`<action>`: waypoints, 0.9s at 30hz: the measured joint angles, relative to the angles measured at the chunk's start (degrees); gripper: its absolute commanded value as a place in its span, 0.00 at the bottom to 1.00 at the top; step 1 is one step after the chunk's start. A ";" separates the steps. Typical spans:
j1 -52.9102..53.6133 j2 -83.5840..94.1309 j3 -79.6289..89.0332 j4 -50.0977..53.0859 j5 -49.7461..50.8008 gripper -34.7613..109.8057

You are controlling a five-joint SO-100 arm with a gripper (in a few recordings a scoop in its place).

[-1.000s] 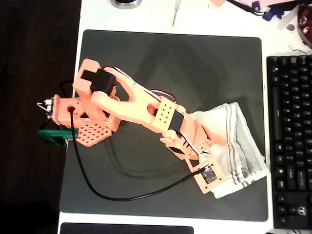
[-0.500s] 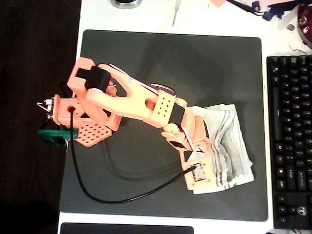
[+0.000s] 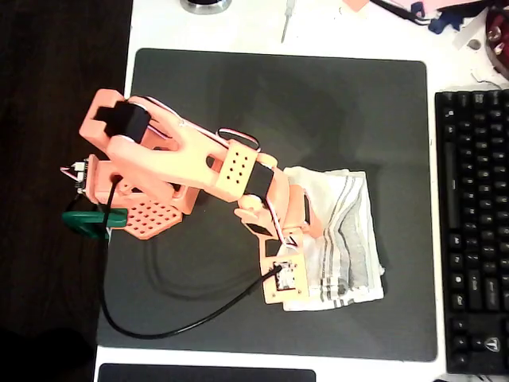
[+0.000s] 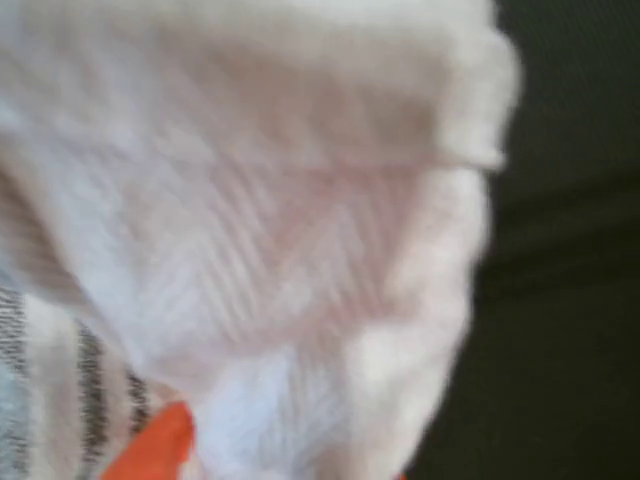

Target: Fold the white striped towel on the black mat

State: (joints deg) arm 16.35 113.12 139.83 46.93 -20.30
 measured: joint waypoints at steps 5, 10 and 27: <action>0.53 4.66 -0.44 4.92 -0.97 0.39; -1.93 16.35 -0.53 13.18 -10.20 0.36; -18.02 60.82 25.31 24.43 -61.79 0.24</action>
State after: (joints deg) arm -1.67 173.94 165.15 71.37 -82.09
